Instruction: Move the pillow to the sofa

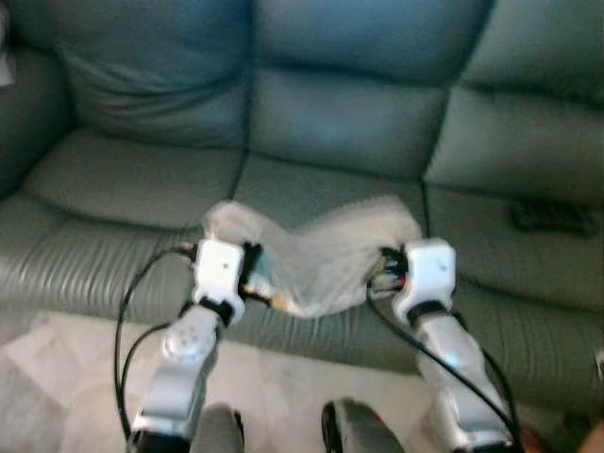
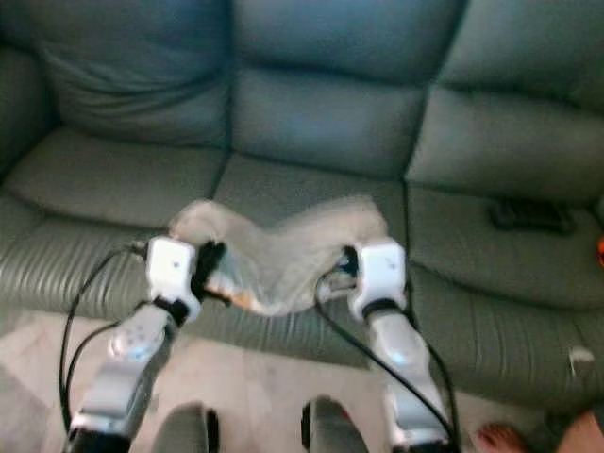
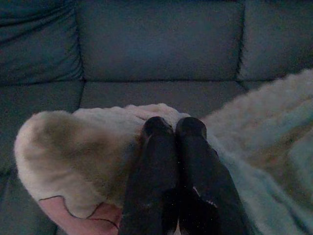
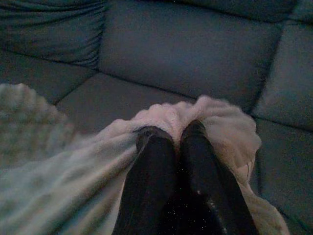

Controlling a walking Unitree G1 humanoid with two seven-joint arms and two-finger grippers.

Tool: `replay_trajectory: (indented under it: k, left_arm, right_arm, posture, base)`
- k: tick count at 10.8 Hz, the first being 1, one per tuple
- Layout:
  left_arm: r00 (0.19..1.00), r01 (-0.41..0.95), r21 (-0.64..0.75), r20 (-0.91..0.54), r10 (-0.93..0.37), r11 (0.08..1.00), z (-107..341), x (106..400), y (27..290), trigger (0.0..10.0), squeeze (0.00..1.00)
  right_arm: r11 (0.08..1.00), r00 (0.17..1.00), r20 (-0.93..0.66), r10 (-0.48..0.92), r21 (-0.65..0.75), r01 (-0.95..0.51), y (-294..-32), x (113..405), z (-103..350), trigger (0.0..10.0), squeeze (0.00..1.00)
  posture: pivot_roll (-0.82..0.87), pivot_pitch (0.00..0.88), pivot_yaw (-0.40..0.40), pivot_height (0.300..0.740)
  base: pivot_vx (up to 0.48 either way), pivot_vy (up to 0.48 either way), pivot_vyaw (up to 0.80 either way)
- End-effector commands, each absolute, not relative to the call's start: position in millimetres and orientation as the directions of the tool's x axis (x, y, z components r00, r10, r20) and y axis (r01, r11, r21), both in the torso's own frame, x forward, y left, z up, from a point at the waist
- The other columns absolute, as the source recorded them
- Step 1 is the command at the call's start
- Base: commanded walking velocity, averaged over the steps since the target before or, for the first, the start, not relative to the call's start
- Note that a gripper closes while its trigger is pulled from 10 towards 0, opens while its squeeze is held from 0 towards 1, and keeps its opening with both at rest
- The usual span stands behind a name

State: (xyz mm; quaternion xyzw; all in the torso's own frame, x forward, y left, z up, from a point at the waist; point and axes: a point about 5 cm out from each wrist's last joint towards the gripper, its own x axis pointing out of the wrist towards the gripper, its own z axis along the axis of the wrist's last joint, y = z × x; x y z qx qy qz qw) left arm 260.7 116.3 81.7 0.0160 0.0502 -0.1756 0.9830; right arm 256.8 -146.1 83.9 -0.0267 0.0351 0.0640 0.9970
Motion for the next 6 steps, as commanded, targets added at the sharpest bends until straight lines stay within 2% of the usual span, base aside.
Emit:
replay_trajectory:
  k: [1, 2, 3, 6]
  left_arm:
    - [0.926, 0.367, 0.010, -0.096, -0.364, 0.930, 86, 262, 117, 10.0, 0.00]
    - [0.926, 0.368, 0.015, -0.099, -0.365, 0.930, 87, 265, 119, 10.0, 0.00]
    - [0.922, 0.377, 0.044, -0.106, -0.371, 0.925, 89, 272, 123, 10.0, 0.00]
    - [0.921, 0.386, 0.086, -0.086, -0.380, 0.918, 95, 289, 120, 10.0, 0.00]
  right_arm:
    - [0.992, 0.992, -0.064, 0.112, -0.047, -0.116, -146, 257, 86, 10.0, 0.00]
    - [0.994, 0.995, -0.062, 0.080, -0.064, -0.084, -150, 259, 87, 10.0, 0.00]
    - [0.995, 0.998, -0.066, -0.019, -0.097, 0.012, -162, 263, 87, 10.0, 0.00]
    - [0.994, 0.995, -0.081, -0.066, -0.088, 0.059, -174, 274, 89, 10.0, 0.00]
  posture:
    - [-0.05, 0.277, -0.012, 0.740]
    - [-0.05, 0.294, -0.009, 0.740]
    - [-0.04, 0.348, 0.001, 0.740]
    - [-0.04, 0.484, 0.030, 0.740]
  base:
    - [0.000, 0.000, 0.00]
    - [0.000, 0.000, 0.00]
    - [0.000, 0.000, 0.00]
    - [0.000, 0.000, 0.00]
